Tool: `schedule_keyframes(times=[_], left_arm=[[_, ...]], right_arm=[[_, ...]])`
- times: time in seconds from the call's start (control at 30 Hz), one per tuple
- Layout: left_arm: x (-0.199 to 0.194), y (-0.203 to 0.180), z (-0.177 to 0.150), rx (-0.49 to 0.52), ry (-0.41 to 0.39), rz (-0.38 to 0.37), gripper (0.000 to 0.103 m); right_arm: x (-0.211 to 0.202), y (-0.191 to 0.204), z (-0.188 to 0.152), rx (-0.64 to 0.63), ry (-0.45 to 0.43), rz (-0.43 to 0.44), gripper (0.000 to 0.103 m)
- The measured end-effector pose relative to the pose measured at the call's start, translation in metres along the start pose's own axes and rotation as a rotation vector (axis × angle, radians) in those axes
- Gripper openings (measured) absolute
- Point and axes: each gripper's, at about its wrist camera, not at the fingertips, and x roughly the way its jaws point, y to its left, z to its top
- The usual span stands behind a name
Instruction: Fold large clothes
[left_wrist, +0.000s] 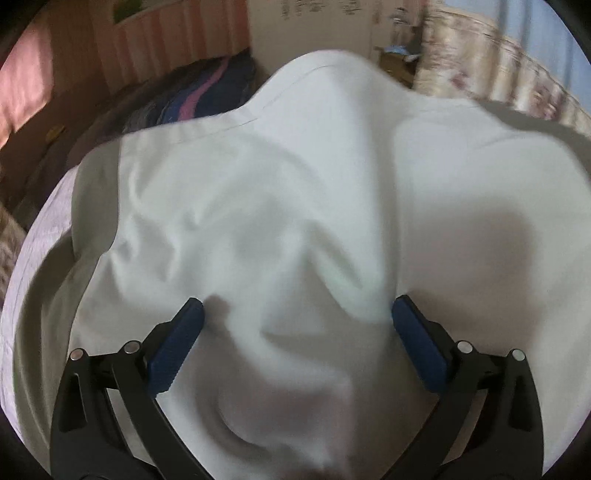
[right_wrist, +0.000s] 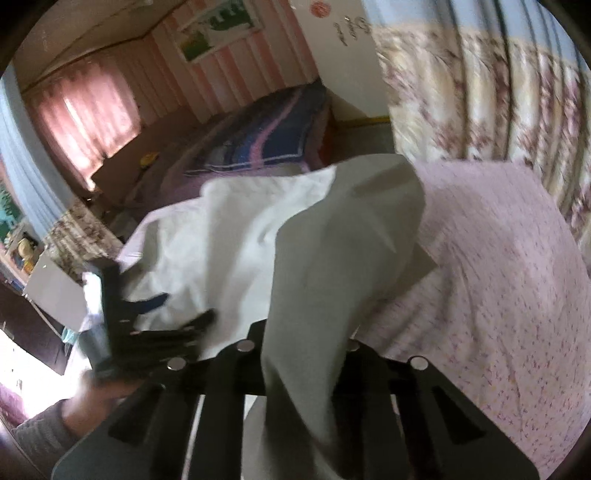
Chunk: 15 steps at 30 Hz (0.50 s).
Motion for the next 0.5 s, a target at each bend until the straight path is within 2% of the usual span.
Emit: schedule_keyframes(times=[0.13,0.23,0.27,0.4,0.5], left_arm=[[0.002,-0.004,0.001,0.02,-0.002,0.008,0.1],[-0.012,0.02,0.003,-0.075,-0.02,-0.103,0.1],[-0.018,0.029,0.004,-0.091,-0.025,-0.119,0.1],[-0.054,0.063,0.005,-0.087,-0.097,-0.096,0.1],[-0.08,0.1,0.001,-0.132,-0.145,-0.078,0.1]], right_arm=[[-0.011,0.036,0.01,-0.043,-0.031,0.048,0.011],[-0.021,0.06,0.019,-0.063,-0.067,0.082,0.01],[-0.024,0.068,0.021,-0.064,-0.081,0.093,0.01],[-0.029,0.1,0.03,-0.086,-0.103,0.12,0.01],[-0.021,0.131,0.035,-0.117,-0.104,0.126,0.01]])
